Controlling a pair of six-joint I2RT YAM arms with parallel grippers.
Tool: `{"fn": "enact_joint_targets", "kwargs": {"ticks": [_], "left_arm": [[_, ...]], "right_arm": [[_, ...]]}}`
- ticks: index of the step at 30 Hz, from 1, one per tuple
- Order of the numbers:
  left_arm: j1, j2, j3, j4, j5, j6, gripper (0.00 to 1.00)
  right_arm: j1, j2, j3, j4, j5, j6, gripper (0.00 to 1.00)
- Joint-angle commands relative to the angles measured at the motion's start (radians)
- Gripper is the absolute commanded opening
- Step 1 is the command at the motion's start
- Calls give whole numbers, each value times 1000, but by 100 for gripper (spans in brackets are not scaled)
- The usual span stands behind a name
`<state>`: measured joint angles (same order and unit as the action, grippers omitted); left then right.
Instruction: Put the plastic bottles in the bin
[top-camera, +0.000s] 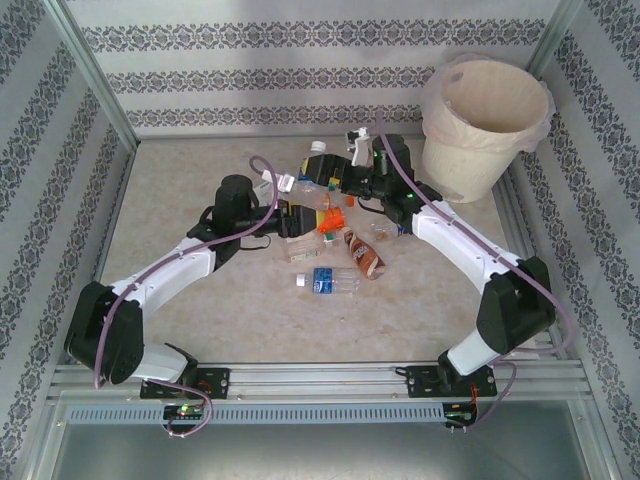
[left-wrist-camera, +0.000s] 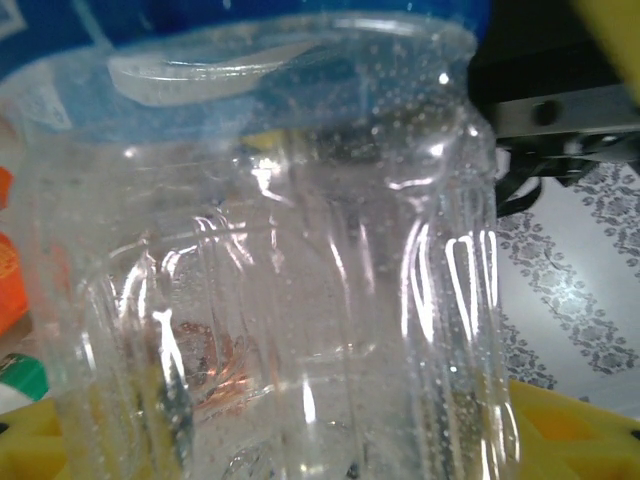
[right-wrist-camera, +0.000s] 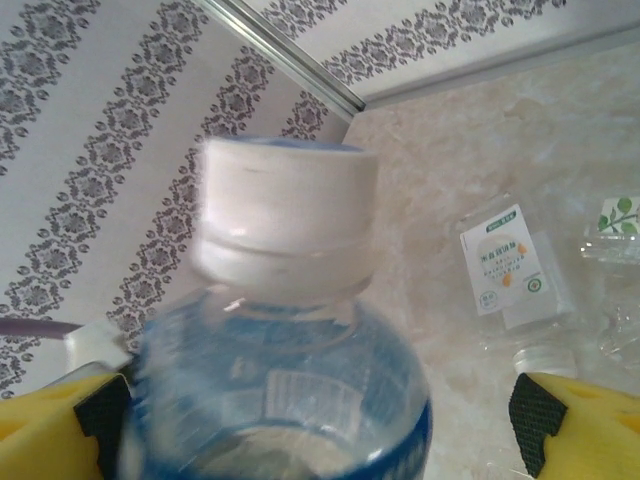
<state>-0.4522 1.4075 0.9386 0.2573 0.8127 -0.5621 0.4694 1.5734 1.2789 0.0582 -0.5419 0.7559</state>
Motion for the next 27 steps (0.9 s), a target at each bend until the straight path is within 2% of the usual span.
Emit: {"fn": "enact_joint_targets", "kwargs": {"ticks": [1,6,17,19,22,24,27], "left_arm": [[-22,26,46,68,45,5,43],[-34,44,64,56,38,11,43],[-34,57,83,-12,-19,33,45],[-35,68,105,-54,-37,33,52],[-34,83,137,-110,-75,24,82],[-29,79,126,-96,-112,5,97],[-20,62,102,-87,-149,-7,100]], "right_arm": [[14,22,35,35,-23,17,88],[14,17,33,45,-23,11,66],[-29,-11,22,80,-30,28,48],[-30,-18,22,81,-23,22,47],[-34,-25,14,80,-2,17,45],[-46,-41,-4,82,43,30,44],[-88,-77,-37,81,108,43,43]]}}
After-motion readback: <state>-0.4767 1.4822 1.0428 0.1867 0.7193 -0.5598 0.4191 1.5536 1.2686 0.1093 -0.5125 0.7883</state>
